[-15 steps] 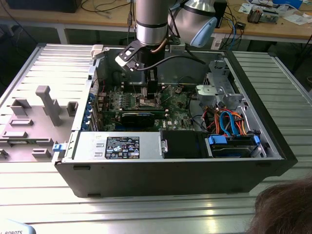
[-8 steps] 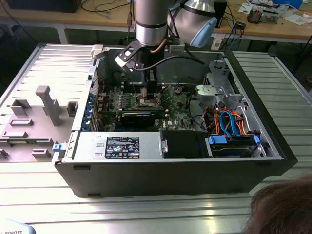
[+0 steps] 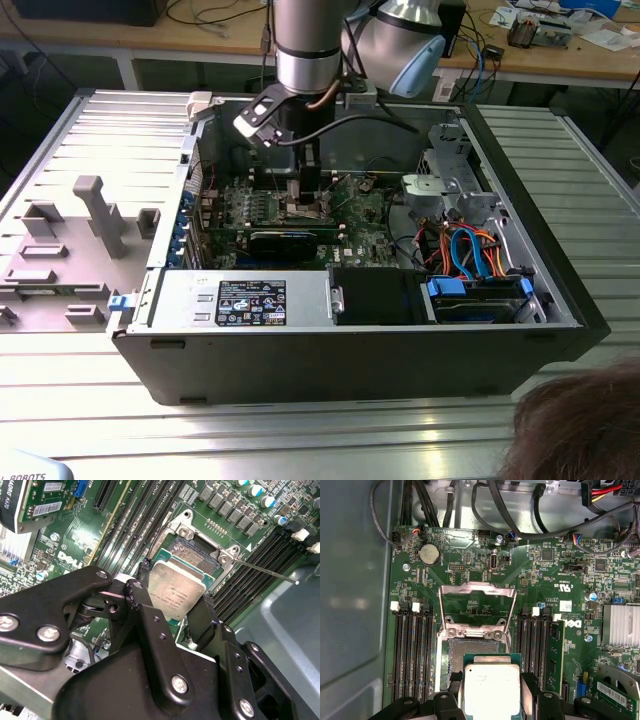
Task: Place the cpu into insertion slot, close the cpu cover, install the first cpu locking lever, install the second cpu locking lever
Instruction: 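Place the cpu into insertion slot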
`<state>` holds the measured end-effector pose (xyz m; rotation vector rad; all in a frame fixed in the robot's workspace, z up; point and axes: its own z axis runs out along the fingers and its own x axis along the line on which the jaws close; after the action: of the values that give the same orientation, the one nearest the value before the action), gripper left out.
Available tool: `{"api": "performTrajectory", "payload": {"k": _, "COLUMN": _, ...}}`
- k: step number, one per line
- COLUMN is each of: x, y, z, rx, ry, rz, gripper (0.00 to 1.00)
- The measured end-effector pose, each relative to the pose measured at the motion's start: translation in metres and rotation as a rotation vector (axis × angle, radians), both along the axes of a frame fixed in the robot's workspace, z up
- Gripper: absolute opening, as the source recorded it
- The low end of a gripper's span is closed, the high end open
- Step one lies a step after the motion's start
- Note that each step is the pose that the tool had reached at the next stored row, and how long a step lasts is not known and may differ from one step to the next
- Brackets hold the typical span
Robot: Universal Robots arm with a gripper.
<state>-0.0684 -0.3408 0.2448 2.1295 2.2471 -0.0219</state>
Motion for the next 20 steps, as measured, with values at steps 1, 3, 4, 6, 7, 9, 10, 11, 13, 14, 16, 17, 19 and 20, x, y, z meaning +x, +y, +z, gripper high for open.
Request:
{"api": "performTrajectory", "payload": {"k": 1, "x": -0.0003, "y": 0.0000, "z": -0.0001, "rx": 0.0001, "ry": 0.0000, "rz": 0.000, "gripper": 0.55}}
{"api": "performTrajectory", "payload": {"k": 3, "x": -0.0010, "y": 0.0000, "z": -0.0002, "rx": 0.0001, "ry": 0.0000, "rz": 0.000, "gripper": 0.55}}
{"api": "performTrajectory", "payload": {"k": 4, "x": -0.0011, "y": 0.0000, "z": -0.0002, "rx": 0.0000, "ry": 0.0001, "rz": 0.000, "gripper": 0.55}}
{"api": "performTrajectory", "payload": {"k": 6, "x": -0.0016, "y": 0.0000, "z": -0.0003, "rx": 0.0000, "ry": 0.0000, "rz": 0.000, "gripper": 0.55}}
{"api": "performTrajectory", "payload": {"k": 7, "x": -0.0018, "y": 0.0000, "z": -0.0004, "rx": 0.0001, "ry": 0.0001, "rz": 0.000, "gripper": 0.55}}
{"api": "performTrajectory", "payload": {"k": 9, "x": -0.0021, "y": 0.0000, "z": -0.0005, "rx": 0.0000, "ry": 0.0000, "rz": 0.000, "gripper": 0.55}}
{"api": "performTrajectory", "payload": {"k": 10, "x": -0.0022, "y": 0.0000, "z": -0.0005, "rx": 0.0000, "ry": 0.0000, "rz": 0.000, "gripper": 0.55}}
{"api": "performTrajectory", "payload": {"k": 11, "x": -0.0023, "y": 0.0000, "z": -0.0005, "rx": 0.0000, "ry": 0.0000, "rz": 0.000, "gripper": 0.55}}
{"api": "performTrajectory", "payload": {"k": 13, "x": -0.0028, "y": 0.0000, "z": -0.0007, "rx": 0.0000, "ry": 0.0001, "rz": 0.000, "gripper": 0.55}}
{"api": "performTrajectory", "payload": {"k": 14, "x": -0.0029, "y": 0.0000, "z": -0.0007, "rx": 0.0000, "ry": 0.0001, "rz": 0.000, "gripper": 0.55}}
{"api": "performTrajectory", "payload": {"k": 16, "x": -0.0033, "y": 0.0000, "z": -0.0008, "rx": 0.0000, "ry": 0.0000, "rz": 0.000, "gripper": 0.55}}
{"api": "performTrajectory", "payload": {"k": 17, "x": -0.0035, "y": 0.0000, "z": -0.0009, "rx": 0.0000, "ry": 0.0001, "rz": 0.000, "gripper": 0.55}}
{"api": "performTrajectory", "payload": {"k": 19, "x": -0.0039, "y": 0.0000, "z": -0.0010, "rx": 0.0000, "ry": 0.0000, "rz": 0.000, "gripper": 0.55}}
{"api": "performTrajectory", "payload": {"k": 20, "x": -0.0041, "y": 0.0000, "z": -0.0011, "rx": 0.0000, "ry": 0.0000, "rz": 0.000, "gripper": 0.55}}
